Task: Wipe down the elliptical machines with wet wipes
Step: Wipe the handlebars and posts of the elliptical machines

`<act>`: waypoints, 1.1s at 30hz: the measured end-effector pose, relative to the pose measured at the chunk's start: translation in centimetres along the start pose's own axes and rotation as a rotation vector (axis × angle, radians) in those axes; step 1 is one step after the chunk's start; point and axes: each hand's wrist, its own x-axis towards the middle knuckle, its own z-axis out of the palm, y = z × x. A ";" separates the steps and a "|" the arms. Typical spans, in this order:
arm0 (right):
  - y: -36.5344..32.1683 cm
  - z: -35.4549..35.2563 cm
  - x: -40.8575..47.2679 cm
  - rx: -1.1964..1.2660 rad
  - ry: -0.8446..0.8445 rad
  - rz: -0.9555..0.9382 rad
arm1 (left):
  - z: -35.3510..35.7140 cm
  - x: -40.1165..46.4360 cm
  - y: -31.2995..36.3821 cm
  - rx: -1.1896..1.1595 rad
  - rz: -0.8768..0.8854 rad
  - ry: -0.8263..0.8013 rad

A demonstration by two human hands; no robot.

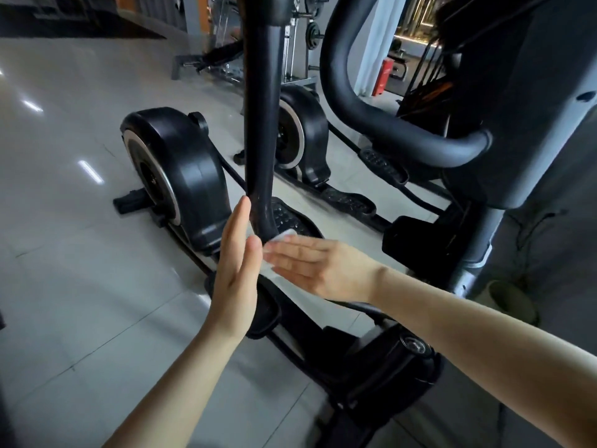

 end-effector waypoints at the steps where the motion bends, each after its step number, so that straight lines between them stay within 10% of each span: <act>1: 0.3 0.1 1.0 0.009 0.038 0.008 | -0.3 0.1 0.2 -0.004 -0.020 -0.011; 11: -2.8 -1.7 -10.2 0.161 -0.308 -0.060 | 0.3 -0.4 0.0 0.137 0.033 0.003; 17: -3.8 -3.7 -15.8 0.402 -0.334 0.321 | 0.8 -0.6 -0.2 0.163 0.030 0.029; 28: -8.0 1.1 -2.9 0.485 0.113 0.983 | 2.0 -1.2 -0.6 0.187 -0.003 0.095; 33: -8.1 -0.5 -7.1 0.364 -0.028 0.993 | 2.6 -3.0 -2.1 0.161 -0.041 0.125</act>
